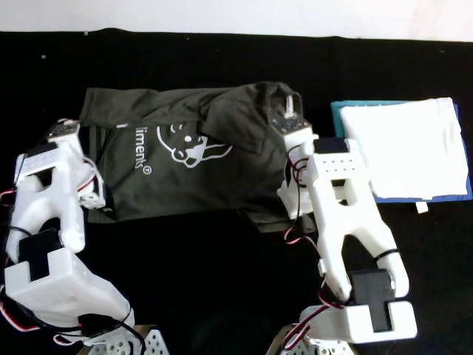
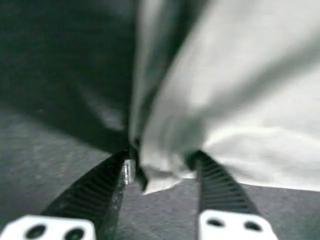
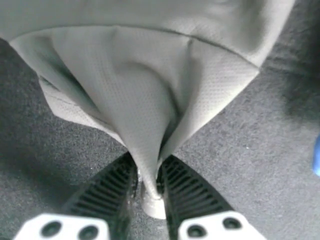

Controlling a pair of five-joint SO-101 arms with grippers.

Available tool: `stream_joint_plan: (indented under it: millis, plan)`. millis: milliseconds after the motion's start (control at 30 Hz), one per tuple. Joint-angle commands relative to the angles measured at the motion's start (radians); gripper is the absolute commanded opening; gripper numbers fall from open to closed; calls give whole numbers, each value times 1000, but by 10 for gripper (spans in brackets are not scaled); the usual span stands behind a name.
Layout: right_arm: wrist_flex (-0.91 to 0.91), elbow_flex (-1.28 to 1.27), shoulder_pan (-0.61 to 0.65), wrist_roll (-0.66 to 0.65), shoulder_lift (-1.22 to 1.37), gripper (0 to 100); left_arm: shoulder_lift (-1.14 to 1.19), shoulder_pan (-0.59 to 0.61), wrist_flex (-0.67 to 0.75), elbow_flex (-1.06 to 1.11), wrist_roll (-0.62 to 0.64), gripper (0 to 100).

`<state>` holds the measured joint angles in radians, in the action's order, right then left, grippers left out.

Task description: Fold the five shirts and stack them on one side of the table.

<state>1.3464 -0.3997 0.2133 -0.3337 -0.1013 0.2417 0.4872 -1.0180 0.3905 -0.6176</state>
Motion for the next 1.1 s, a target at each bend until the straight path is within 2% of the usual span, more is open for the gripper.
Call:
stream_joint_plan:
  millis: [0, 267, 400, 733, 1067]
  plan:
    - [16, 39, -13, -12, -87, 6, 8, -48, -11, -24, -6, 7]
    - [1, 47, -13, -5, -176, 6, -36, -71, -41, -54, 0, 9]
    - [-59, 128, -15, -11, -206, 6, -214, -50, -226, -165, 0, 9]
    - [-44, 650, -15, -12, -213, 5, -608, -30, -483, -558, 0, 9]
    - [254, 1265, -42, -12, -216, 5, -673, -28, -654, -1053, 2, 9]
